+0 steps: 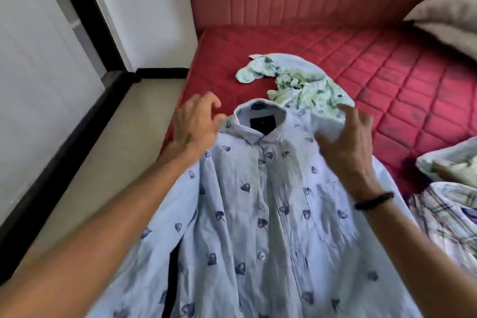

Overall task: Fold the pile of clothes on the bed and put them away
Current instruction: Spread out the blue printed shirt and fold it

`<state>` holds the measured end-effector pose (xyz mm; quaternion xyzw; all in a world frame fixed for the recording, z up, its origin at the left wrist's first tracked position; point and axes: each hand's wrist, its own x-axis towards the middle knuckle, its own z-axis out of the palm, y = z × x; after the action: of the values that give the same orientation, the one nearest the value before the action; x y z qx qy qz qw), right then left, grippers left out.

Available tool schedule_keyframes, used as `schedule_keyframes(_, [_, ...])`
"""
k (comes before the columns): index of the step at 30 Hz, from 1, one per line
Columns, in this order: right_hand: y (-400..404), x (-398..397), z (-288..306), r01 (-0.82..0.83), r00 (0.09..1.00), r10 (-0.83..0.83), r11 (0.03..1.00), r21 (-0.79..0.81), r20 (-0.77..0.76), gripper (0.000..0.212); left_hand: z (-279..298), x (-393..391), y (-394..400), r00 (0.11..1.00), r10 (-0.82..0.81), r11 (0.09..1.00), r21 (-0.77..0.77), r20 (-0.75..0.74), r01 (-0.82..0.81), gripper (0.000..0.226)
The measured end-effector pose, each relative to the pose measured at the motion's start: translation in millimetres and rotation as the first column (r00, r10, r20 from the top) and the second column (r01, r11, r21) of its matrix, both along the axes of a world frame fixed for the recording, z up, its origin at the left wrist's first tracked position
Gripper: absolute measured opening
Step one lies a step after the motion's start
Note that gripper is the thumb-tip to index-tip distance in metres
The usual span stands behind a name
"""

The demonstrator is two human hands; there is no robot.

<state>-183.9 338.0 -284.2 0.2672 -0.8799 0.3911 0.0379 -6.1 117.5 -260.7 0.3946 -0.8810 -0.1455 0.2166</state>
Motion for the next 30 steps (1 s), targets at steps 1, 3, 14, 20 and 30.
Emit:
schedule_keyframes(1, [-1.7,12.8,-14.4,-0.069,0.998,0.069,0.997,-0.022,0.012,0.061,-13.4,-4.0,18.8,0.994,-0.078,0.996,0.039,-0.072,0.081,0.010])
schedule_keyframes(3, [8.8,55.1,-36.5,-0.188,0.967,0.189,0.982,-0.024,0.173,0.047,-41.9,9.3,69.1,0.972,-0.209,0.962,0.158,-0.109,0.225,0.007])
schedule_keyframes(14, [-28.4,94.2,-95.4,-0.116,0.985,0.158,0.901,0.418,-0.067,0.036,-126.7,-13.1,92.4,0.984,-0.176,0.963,0.201,-0.039,0.180,0.025])
schedule_keyframes(20, [-53.7,91.7,-93.4,-0.021,0.995,-0.028,0.891,0.453,0.100,0.024,-131.3,-18.3,81.5,0.988,-0.132,0.950,0.275,-0.079,0.148,0.008])
schedule_keyframes(30, [-20.4,60.2,-105.0,-0.043,0.745,0.192,0.969,-0.242,0.639,0.014,-134.3,-18.7,84.5,0.980,-0.112,0.947,0.280,-0.166,0.156,0.010])
